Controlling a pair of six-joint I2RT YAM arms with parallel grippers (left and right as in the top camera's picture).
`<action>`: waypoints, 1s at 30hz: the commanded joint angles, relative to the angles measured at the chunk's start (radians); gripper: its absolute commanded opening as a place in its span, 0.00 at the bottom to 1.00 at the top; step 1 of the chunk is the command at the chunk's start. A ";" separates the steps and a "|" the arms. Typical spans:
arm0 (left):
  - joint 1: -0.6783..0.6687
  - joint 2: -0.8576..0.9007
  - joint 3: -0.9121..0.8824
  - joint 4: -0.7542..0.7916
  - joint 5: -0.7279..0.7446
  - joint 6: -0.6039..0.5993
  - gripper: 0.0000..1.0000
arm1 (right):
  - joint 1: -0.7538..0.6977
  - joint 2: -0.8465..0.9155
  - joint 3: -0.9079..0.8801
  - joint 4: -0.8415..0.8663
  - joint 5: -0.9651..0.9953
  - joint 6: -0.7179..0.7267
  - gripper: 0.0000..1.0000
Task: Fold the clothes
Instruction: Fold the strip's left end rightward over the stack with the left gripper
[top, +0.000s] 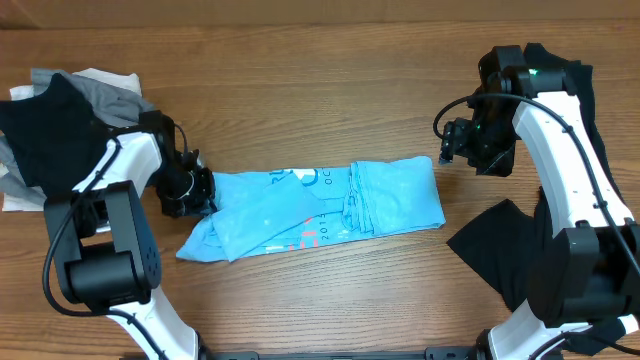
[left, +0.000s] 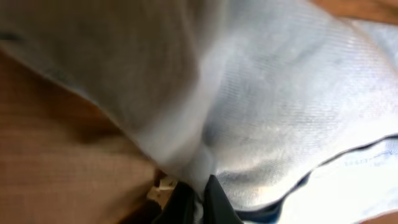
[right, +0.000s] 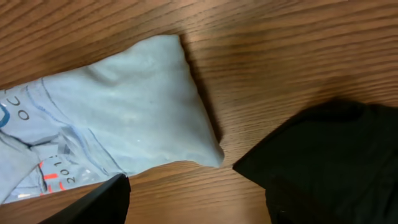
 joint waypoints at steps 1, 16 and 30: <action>0.047 0.021 0.121 -0.059 -0.005 -0.014 0.04 | -0.002 -0.006 0.009 0.014 0.047 0.007 0.81; 0.066 0.021 0.583 -0.369 -0.130 -0.060 0.04 | -0.002 -0.006 0.009 0.013 0.049 -0.001 0.90; -0.320 0.021 0.584 -0.339 0.019 -0.186 0.04 | -0.002 -0.006 0.007 -0.002 0.049 -0.005 0.90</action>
